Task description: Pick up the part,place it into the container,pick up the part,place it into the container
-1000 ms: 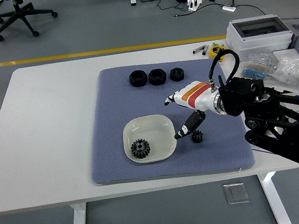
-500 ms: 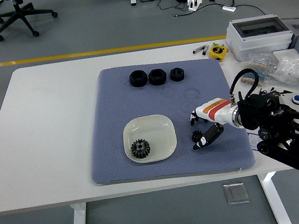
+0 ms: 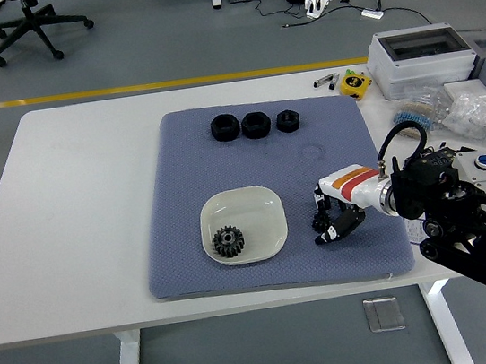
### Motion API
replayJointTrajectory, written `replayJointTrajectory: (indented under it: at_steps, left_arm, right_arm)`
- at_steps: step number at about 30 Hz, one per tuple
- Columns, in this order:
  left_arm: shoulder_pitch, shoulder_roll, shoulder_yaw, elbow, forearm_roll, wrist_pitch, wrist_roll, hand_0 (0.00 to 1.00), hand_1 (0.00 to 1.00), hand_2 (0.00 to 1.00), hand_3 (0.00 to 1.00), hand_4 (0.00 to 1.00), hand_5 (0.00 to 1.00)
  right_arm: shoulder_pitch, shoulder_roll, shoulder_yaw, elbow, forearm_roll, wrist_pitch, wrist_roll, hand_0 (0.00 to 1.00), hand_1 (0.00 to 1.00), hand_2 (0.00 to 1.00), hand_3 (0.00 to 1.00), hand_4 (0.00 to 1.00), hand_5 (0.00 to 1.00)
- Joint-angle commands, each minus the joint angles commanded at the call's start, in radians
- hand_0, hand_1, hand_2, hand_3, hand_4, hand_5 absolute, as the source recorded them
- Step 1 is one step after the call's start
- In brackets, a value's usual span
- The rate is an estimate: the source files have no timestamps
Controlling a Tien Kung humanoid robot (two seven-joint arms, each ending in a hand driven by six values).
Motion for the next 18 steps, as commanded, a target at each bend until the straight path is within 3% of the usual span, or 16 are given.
replayJointTrajectory:
  at_steps: [10, 11, 16, 17, 18]
  left_arm:
    - [-0.004, -0.001, 0.012, 0.000, -0.018, -0.001, -0.005, 0.846, 0.800, 0.836, 0.606, 0.539, 0.798]
    - [-0.004, -0.001, 0.012, 0.000, -0.019, -0.001, -0.005, 0.847, 0.801, 0.836, 0.606, 0.538, 0.798]
    - [-0.006, -0.002, 0.013, 0.000, -0.023, -0.001, -0.006, 0.847, 0.801, 0.836, 0.606, 0.538, 0.798]
    - [-0.006, -0.002, 0.013, 0.000, -0.023, -0.001, -0.006, 0.846, 0.801, 0.836, 0.606, 0.537, 0.798]
    - [-0.006, -0.002, 0.013, 0.000, -0.024, -0.001, -0.006, 0.846, 0.801, 0.836, 0.606, 0.537, 0.798]
  right_arm:
    - [0.006, 0.004, -0.004, -0.020, 0.041, -0.024, 0.013, 0.207, 0.339, 0.454, 0.470, 0.793, 0.512]
    - [0.007, 0.004, -0.005, -0.021, 0.044, -0.024, 0.012, 0.134, 0.313, 0.455, 0.463, 0.764, 0.529]
    - [0.009, 0.006, -0.010, -0.024, 0.049, -0.014, 0.015, 0.134, 0.313, 0.455, 0.463, 0.764, 0.529]
    - [0.009, 0.006, -0.011, -0.025, 0.050, -0.010, 0.015, 0.062, 0.230, 0.416, 0.440, 0.750, 0.539]
    - [0.009, 0.006, -0.011, -0.026, 0.051, -0.008, 0.014, 0.062, 0.230, 0.416, 0.440, 0.750, 0.539]
